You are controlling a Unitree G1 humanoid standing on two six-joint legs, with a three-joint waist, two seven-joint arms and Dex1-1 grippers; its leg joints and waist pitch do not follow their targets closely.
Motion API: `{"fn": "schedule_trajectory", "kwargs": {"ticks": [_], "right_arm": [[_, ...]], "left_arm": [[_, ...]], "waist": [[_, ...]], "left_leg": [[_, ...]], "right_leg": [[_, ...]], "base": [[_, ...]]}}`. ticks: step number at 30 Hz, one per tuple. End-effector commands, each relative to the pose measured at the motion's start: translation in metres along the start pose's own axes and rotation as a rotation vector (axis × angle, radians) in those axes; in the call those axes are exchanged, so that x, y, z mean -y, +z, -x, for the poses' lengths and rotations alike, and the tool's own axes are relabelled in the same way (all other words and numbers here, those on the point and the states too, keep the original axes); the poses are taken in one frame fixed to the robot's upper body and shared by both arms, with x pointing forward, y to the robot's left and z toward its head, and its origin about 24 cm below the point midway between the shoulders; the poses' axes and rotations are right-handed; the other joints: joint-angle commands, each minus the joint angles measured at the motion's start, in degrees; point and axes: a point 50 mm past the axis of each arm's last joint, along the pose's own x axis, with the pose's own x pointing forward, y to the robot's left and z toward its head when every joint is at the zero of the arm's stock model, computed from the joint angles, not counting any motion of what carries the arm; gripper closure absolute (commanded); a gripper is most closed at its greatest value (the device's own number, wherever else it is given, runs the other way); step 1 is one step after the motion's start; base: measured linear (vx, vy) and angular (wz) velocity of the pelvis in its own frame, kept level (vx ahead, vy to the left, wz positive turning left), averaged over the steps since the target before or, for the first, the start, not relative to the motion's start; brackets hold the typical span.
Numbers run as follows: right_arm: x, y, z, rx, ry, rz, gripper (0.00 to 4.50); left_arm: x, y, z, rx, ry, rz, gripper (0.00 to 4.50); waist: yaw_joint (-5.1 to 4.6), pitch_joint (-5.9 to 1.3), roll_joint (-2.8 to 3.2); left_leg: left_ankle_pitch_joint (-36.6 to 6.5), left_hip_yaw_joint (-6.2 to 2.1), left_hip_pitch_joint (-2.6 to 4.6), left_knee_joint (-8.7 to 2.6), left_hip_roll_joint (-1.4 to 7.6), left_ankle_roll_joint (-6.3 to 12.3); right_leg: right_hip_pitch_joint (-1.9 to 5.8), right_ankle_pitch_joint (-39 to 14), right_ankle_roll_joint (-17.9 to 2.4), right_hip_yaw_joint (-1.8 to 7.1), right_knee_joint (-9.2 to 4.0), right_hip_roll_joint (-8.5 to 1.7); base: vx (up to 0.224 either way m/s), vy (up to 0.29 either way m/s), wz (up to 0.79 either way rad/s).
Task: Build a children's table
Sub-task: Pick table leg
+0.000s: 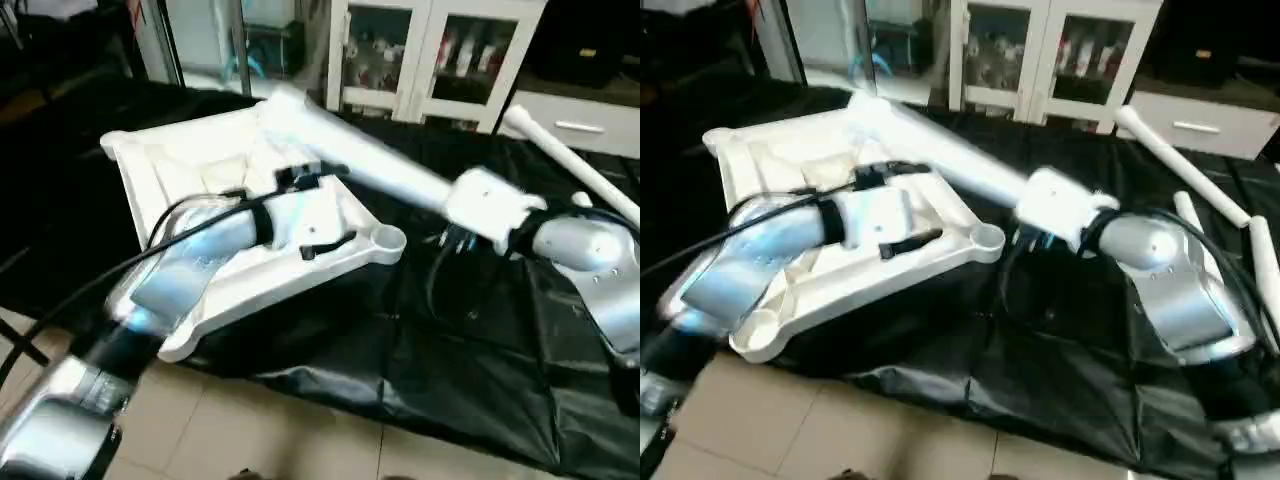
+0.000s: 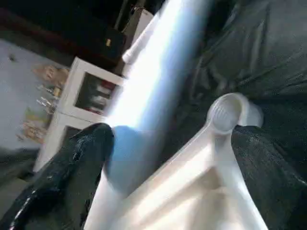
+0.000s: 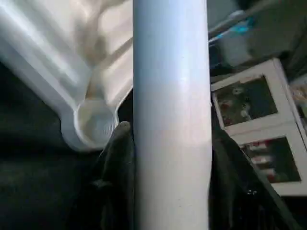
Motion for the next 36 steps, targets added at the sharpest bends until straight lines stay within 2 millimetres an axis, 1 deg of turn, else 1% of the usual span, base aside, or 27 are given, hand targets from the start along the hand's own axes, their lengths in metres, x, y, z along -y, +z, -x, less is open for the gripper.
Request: {"fn": "schedule_trajectory", "kwargs": {"ticks": [1, 2, 3, 5, 6, 7, 8, 9, 10, 11, 12, 13, 14, 16, 18, 20, 22, 26, 27, 29, 30, 31, 36], "right_arm": [[0.001, 0.011, -0.003, 0.015, 0.043, 0.107, 3.01], [0.002, 0.013, -0.004, 0.015, 0.047, 0.124, 3.01], [0.003, 0.015, -0.005, 0.016, 0.051, 0.151, 3.01], [0.005, 0.018, -0.006, 0.019, 0.059, 0.181, 3.01], [0.006, 0.02, -0.006, 0.022, 0.058, 0.189, 3.01], [0.007, 0.022, -0.006, 0.024, 0.06, 0.195, 3.01], [0.008, 0.023, -0.005, 0.026, 0.063, 0.202, 3.01], [0.009, 0.024, -0.005, 0.025, 0.064, 0.214, 3.01], [0.01, 0.025, -0.004, 0.024, 0.064, 0.224, 3.01], [0.011, 0.026, -0.004, 0.023, 0.06, 0.236, 3.01], [0.012, 0.027, -0.003, 0.022, 0.058, 0.242, 3.01], [0.014, 0.028, -0.003, 0.02, 0.05, 0.256, 3.01], [0.014, 0.028, -0.003, 0.02, 0.049, 0.257, 3.01], [0.017, 0.03, -0.002, 0.017, 0.039, 0.276, 3.01], [0.018, 0.031, -0.002, 0.017, 0.037, 0.286, 3.01], [0.018, 0.031, -0.002, 0.016, 0.037, 0.29, 3.01], [0.018, 0.031, -0.003, 0.015, 0.035, 0.295, 3.01], [0.02, 0.032, -0.003, 0.015, 0.031, 0.302, 3.01], [0.021, 0.032, -0.003, 0.015, 0.029, 0.304, 3.01], [0.021, 0.032, -0.004, 0.015, 0.028, 0.305, 3.01], [0.021, 0.033, -0.004, 0.016, 0.027, 0.308, 3.01], [0.022, 0.033, -0.004, 0.018, 0.026, 0.31, 3.01], [0.022, 0.033, -0.004, 0.018, 0.035, 0.302, 3.01]], "left_arm": [[-0.006, 0.003, -0.009, -0.025, 0.009, -0.099, 0.0], [-0.008, 0.003, -0.011, -0.028, 0.022, -0.107, 0.0], [-0.01, 0.003, -0.015, -0.037, 0.033, -0.123, 0.0], [-0.009, 0.0, -0.018, -0.055, 0.013, -0.144, 0.0], [-0.009, -0.004, -0.019, -0.078, 0.017, -0.155, 0.0], [-0.009, -0.007, -0.02, -0.092, 0.02, -0.167, 0.0], [-0.007, -0.011, -0.021, -0.113, 0.01, -0.169, 0.0], [-0.005, -0.016, -0.022, -0.133, -0.004, -0.174, 0.0], [-0.004, -0.019, -0.022, -0.147, -0.015, -0.17, 0.0], [-0.001, -0.023, -0.021, -0.16, -0.034, -0.156, 0.0], [-0.001, -0.024, -0.021, -0.167, -0.038, -0.15, 0.0], [0.0, -0.027, -0.02, -0.177, -0.042, -0.136, 0.18], [0.0, -0.027, -0.02, -0.177, -0.041, -0.133, 0.18], [-0.002, -0.026, -0.021, -0.163, -0.028, -0.098, 0.36], [-0.004, -0.023, -0.024, -0.135, -0.009, -0.092, 0.49], [-0.003, -0.023, -0.024, -0.128, -0.012, -0.085, 0.71], [-0.004, -0.021, -0.026, -0.111, -0.001, -0.083, 0.83], [-0.005, -0.02, -0.027, -0.098, 0.011, -0.081, 1.2], [-0.005, -0.019, -0.027, -0.093, 0.016, -0.081, 1.28], [-0.006, -0.019, -0.027, -0.092, 0.016, -0.078, 1.51], [-0.005, -0.02, -0.027, -0.093, 0.011, -0.073, 1.51], [-0.006, -0.021, -0.027, -0.094, 0.01, -0.068, 1.66], [-0.005, -0.02, -0.027, -0.084, 0.001, -0.06, 2.06]], "waist": [[0.32, -4.14, -0.23], [0.44, -4.22, -0.36], [0.42, -4.17, -0.46], [0.42, -4.09, -0.45], [0.5, -4.05, -0.17], [0.33, -3.95, -0.3], [0.36, -3.95, -0.3], [0.47, -3.92, 0.25], [0.37, -3.9, -0.1], [0.45, -3.92, -0.02], [0.47, -3.96, -0.1], [0.57, -4.01, 0.08], [0.58, -4.03, 0.06], [0.64, -4.1, 0.11], [0.75, -4.11, 0.09], [0.81, -4.1, 0.04], [0.82, -4.05, 0.09], [0.84, -4.05, 0.04], [0.81, -4.06, 0.12], [0.79, -4.06, 0.03], [0.79, -4.06, 0.07], [0.77, -4.07, 0.04], [0.75, -4.03, 0.09]], "left_leg": [[-0.35, -1.69, 0.27, -4.21, 4.55, 4.02], [-0.56, -1.69, 0.24, -4.15, 4.67, 4.44], [-0.63, -1.66, 0.22, -4.2, 4.71, 4.59], [-1.7, -1.63, 0.25, -4.25, 4.81, 4.52], [-2.65, -1.68, 0.36, -4.33, 4.92, 4.2], [-3.99, -1.66, 0.42, -4.41, 4.9, 3.84], [-4.58, -1.69, 0.51, -4.45, 4.95, 3.56], [-5.08, -1.77, 0.6, -4.48, 4.98, 3.1], [-5.72, -1.7, 0.63, -4.54, 4.95, 2.68], [-5.69, -1.73, 0.65, -4.56, 4.95, 2.53], [-5.14, -1.73, 0.55, -4.57, 4.98, 2.45], [-4.74, -1.73, 0.56, -4.52, 5.02, 2.5], [-4.58, -1.72, 0.59, -4.51, 5.02, 2.56], [-3.81, -1.71, 0.53, -4.45, 5.02, 2.86], [-3.86, -1.7, 0.54, -4.45, 5.06, 3.24], [-4.24, -1.68, 0.58, -4.46, 5.08, 3.23], [-5.2, -1.7, 0.64, -4.54, 5.15, 3.0], [-5.14, -1.69, 0.63, -4.53, 5.15, 2.94], [-4.95, -1.69, 0.6, -4.53, 5.14, 2.96], [-4.83, -1.67, 0.56, -4.52, 5.1, 3.08], [-4.9, -1.68, 0.61, -4.54, 5.12, 3.12], [-4.94, -1.68, 0.6, -4.53, 5.13, 3.13], [-5.21, -1.7, 0.6, -4.6, 5.2, 3.14]], "right_leg": [[3.02, 7.81, -16.73, 2.35, -3.05, -4.93], [3.23, 8.5, -17.47, 2.34, -2.92, -5.14], [3.19, 8.29, -17.64, 2.33, -3.06, -5.11], [3.16, 7.16, -17.98, 2.29, -3.14, -5.04], [3.09, 5.84, -17.98, 2.27, -3.23, -5.09], [3.0, 4.39, -17.83, 2.25, -3.4, -4.91], [3.03, 3.74, -17.74, 2.28, -3.39, -4.98], [2.94, 3.07, -17.73, 2.32, -3.43, -5.03], [2.94, 2.64, -17.6, 2.33, -3.56, -4.92], [2.96, 2.69, -17.62, 2.34, -3.5, -4.97], [3.05, 3.46, -17.71, 2.35, -3.39, -5.01], [3.02, 4.21, -17.96, 2.36, -3.28, -5.08], [2.98, 4.6, -18.04, 2.34, -3.29, -5.03], [3.04, 6.49, -18.51, 2.33, -3.15, -5.02], [3.08, 6.91, -18.88, 2.32, -3.17, -5.07], [3.1, 6.48, -18.95, 2.32, -3.2, -5.12], [3.04, 5.31, -18.83, 2.34, -3.3, -5.12], [3.05, 5.3, -18.63, 2.39, -3.3, -5.14], [3.0, 5.51, -18.66, 2.35, -3.28, -5.1], [3.03, 5.7, -18.65, 2.37, -3.27, -5.07], [3.01, 5.62, -18.65, 2.36, -3.3, -5.07], [3.03, 5.64, -18.65, 2.36, -3.29, -5.09], [3.01, 5.31, -18.68, 2.36, -3.31, -5.09]], "base": [[0.0, 0.0, 0.0], [0.0, 0.0, 0.0], [0.0, 0.0, 0.0], [0.0, 0.0, 0.0], [0.0, 0.0, 0.0], [0.0, 0.0, 0.0], [0.0, 0.0, 0.0], [0.0, 0.0, 0.0], [0.0, 0.0, 0.0], [0.0, 0.0, 0.0], [0.0, 0.0, 0.0], [0.0, 0.0, 0.0], [0.0, 0.0, 0.0], [0.0, 0.0, 0.0], [0.0, 0.0, 0.0], [0.0, 0.0, 0.0], [0.0, 0.0, 0.0], [0.0, 0.0, 0.0], [0.0, 0.0, 0.0], [0.0, 0.0, 0.0], [0.0, 0.0, 0.0], [0.0, 0.0, 0.0], [0.0, 0.0, 0.0]]}}
